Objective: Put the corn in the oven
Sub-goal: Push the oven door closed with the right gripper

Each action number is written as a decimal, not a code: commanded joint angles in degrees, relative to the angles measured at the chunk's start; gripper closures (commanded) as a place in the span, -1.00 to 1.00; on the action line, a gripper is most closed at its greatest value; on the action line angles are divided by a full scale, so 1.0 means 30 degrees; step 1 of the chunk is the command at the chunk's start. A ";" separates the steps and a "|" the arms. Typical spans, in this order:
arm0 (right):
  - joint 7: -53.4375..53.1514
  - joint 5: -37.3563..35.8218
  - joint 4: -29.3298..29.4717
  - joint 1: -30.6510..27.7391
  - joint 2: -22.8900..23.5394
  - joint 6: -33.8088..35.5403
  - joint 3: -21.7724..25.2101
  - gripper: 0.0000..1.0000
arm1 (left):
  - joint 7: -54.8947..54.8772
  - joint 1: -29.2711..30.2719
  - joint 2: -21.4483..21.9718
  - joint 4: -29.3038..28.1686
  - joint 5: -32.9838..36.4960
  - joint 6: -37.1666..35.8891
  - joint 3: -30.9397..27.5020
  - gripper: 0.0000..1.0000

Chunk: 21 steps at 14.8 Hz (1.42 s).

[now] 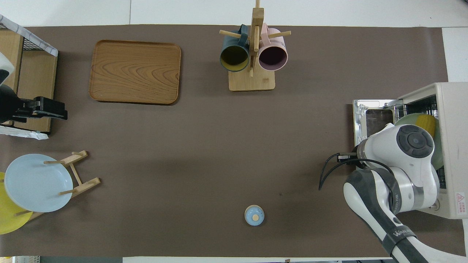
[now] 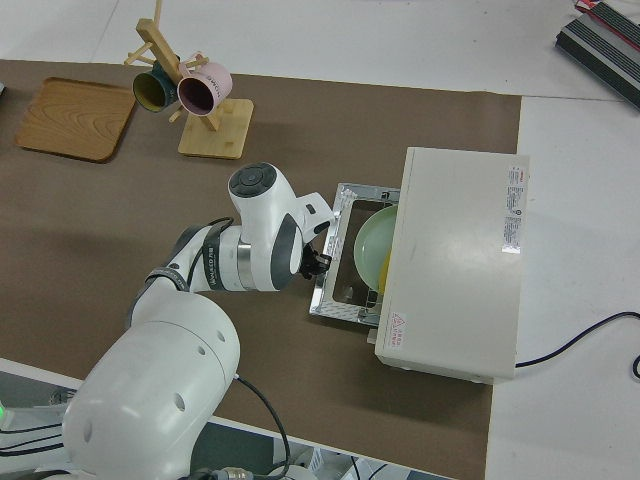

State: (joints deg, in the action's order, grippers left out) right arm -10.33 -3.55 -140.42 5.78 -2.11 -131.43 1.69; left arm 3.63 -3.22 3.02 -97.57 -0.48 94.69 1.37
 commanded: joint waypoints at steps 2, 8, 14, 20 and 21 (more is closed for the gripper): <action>0.1564 0.0305 -0.0480 -0.0870 -0.0234 -0.0371 -0.0034 1.00 | -0.0039 0.0224 0.0254 -0.0083 0.0366 -0.0187 0.0129 -1.00; 0.2066 -0.0627 0.0483 -0.1342 0.0029 0.0503 -0.0005 1.00 | -0.0039 0.0224 0.0254 -0.0083 0.0366 -0.0187 0.0158 -1.00; 0.2650 -0.3913 0.5608 -0.1547 0.0352 0.6067 -0.0005 1.00 | -0.0010 0.0224 0.0254 -0.0083 0.0366 -0.0187 0.0129 -1.00; 0.4317 -0.3972 0.6403 -0.2393 -0.0115 0.7508 0.0112 0.90 | 0.0078 0.0253 0.0254 -0.0141 0.0366 0.0164 0.0100 -1.00; 0.4902 -0.3972 0.6579 -0.2802 -0.0174 0.7713 0.0141 0.90 | -0.0125 0.0254 0.0254 -0.0142 0.0366 0.0194 0.0071 -1.00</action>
State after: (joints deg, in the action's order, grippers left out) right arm -0.11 -11.68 -122.11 1.15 -4.20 -106.59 1.21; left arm 3.66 -3.21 3.02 -97.57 -0.48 94.77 1.32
